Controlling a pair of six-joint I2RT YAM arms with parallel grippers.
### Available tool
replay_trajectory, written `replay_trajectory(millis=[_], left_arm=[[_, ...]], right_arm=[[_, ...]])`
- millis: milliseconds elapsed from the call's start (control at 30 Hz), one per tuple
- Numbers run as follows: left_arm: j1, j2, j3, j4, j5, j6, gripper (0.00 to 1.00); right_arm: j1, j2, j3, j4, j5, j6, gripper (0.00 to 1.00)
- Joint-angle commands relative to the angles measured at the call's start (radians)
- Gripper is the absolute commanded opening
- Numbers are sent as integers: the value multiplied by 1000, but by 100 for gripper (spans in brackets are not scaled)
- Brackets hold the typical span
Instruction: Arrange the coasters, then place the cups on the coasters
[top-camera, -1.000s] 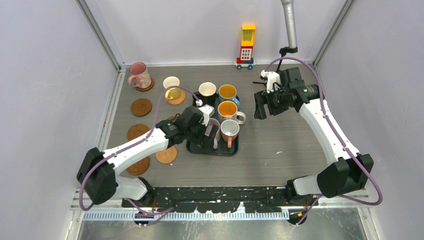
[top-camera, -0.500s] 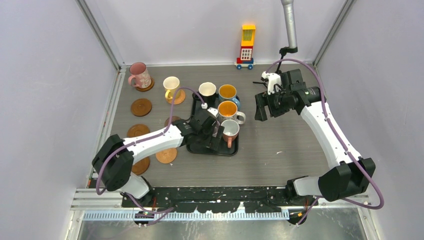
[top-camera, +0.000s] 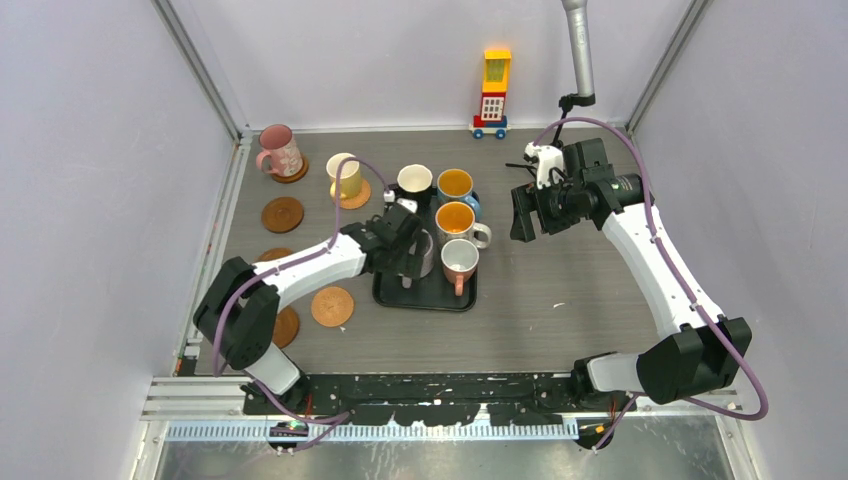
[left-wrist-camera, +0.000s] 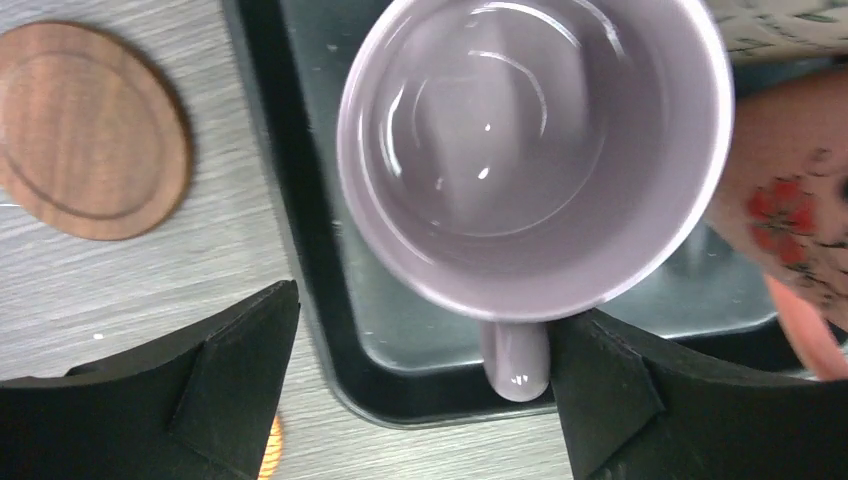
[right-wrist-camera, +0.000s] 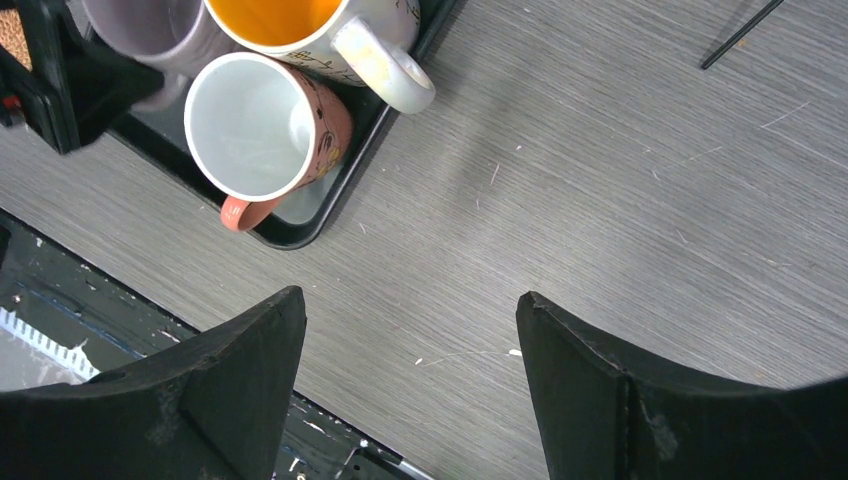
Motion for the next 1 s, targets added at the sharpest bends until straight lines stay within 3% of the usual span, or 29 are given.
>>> replay_trajectory(millis=[0, 167, 300, 500, 867, 967], left_arm=[[65, -41, -17, 38, 12, 105, 87], [73, -34, -32, 128, 157, 270, 78], [94, 17, -5, 106, 231, 332, 72], [136, 82, 55, 75, 225, 361, 59], [143, 101, 83, 95, 196, 384, 47], [144, 109, 88, 90, 163, 393, 38]], right_arm=[[-6, -33, -1, 14, -19, 5, 81], [-5, -23, 5, 13, -30, 2, 82], [-5, -19, 11, 14, -28, -1, 81], [-5, -24, 10, 14, -27, -1, 81], [-7, -28, 3, 14, -25, -1, 82], [-7, -27, 4, 14, -25, -1, 82]])
